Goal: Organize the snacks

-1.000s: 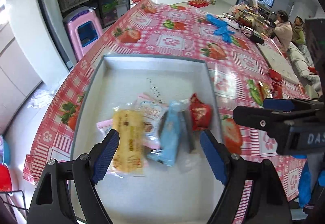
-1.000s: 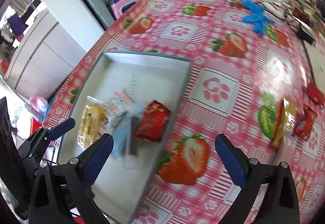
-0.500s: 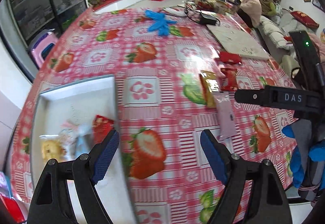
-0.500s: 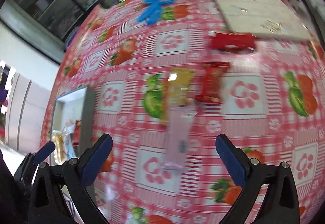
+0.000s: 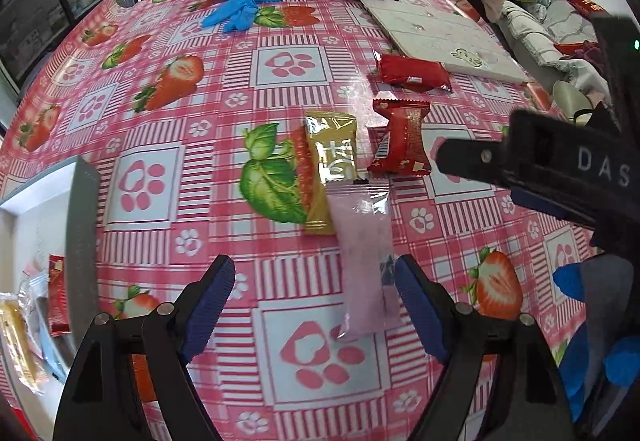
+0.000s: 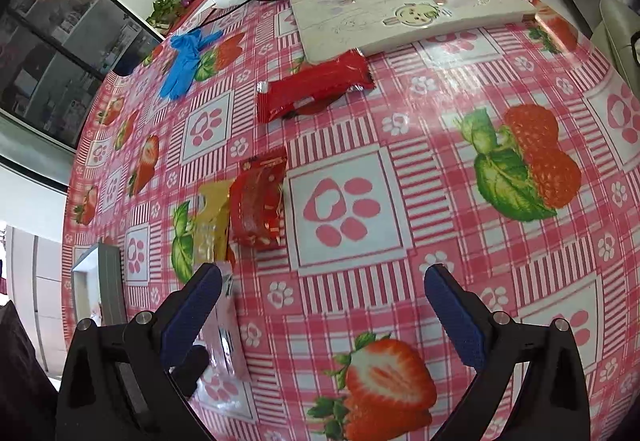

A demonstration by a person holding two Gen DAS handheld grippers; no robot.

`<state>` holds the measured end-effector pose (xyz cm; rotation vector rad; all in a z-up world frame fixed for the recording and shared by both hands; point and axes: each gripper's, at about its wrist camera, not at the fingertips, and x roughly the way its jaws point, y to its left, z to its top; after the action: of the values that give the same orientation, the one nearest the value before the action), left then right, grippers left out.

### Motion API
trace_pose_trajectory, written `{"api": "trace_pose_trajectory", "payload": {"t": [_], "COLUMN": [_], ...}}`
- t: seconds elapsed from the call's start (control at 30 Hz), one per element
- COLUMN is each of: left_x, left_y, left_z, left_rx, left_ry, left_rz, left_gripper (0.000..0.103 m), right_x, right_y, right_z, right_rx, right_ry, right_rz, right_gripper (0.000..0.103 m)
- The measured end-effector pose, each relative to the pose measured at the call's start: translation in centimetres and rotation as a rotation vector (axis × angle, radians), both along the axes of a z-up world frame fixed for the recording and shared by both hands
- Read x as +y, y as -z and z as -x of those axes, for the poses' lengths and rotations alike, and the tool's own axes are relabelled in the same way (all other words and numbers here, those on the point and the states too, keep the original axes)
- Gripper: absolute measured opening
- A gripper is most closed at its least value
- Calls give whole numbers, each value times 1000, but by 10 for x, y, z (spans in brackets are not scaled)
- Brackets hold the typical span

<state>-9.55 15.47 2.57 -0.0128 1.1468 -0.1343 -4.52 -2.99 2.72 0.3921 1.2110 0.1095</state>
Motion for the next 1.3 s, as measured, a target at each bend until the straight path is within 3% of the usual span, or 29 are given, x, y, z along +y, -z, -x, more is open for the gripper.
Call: {"api": "trace_pose_trajectory", "payload": {"t": [0.2,0.27,0.33,0.37,0.4,0.43,0.47,0.53,0.73,0.9,1.0,1.03,1.07,1.1,1.13,1.3], "left_x": [-4,-1,1,2,3,4,6,12,26,30,33,36,40,44,46,53], "left_y": [17,18,16,16,15,14,14,14,15,15,14,13,11,9,7,8], "left_z": [-5,-3,-2,-2,-2,-1,-1,5,52,89,97,98,100,101,101,93], "left_rx": [9,-6,-24,-30,-35,-38,-40,-43,-59,-79,-90,-96,-107,-121,-128,-96], "left_ry": [-56,-68,-72,-73,-73,-73,-72,-67,-50,-27,-25,-32,-44,-60,-70,-57], "left_rz": [-39,-38,-42,-41,-39,-41,-41,-28,-38,-37,-49,-42,-33,-22,-13,5], "left_gripper": [83,78,61,55,42,32,29,27,27,28,53,68,78,79,79,81], "right_x": [19,25,32,34,38,42,45,46,26,2,-9,-14,-18,-22,-25,-32], "right_y": [5,9,12,13,12,11,10,11,11,11,10,10,9,8,7,-7], "right_z": [-21,-28,-35,-37,-39,-40,-42,-43,-16,39,77,91,100,105,110,116], "right_rx": [-25,-22,-27,-29,-39,-52,-58,-48,-41,-32,-33,-30,-26,-24,-23,-86], "right_ry": [-45,-48,-52,-61,-71,-86,-101,-117,-129,-130,-127,-126,-124,-122,-118,-106], "right_rz": [9,15,40,48,69,90,106,93,59,77,105,109,107,106,112,173], "right_gripper": [102,102,99,94,88,66,45,38,38,38,38,41,60,75,96,98]}}
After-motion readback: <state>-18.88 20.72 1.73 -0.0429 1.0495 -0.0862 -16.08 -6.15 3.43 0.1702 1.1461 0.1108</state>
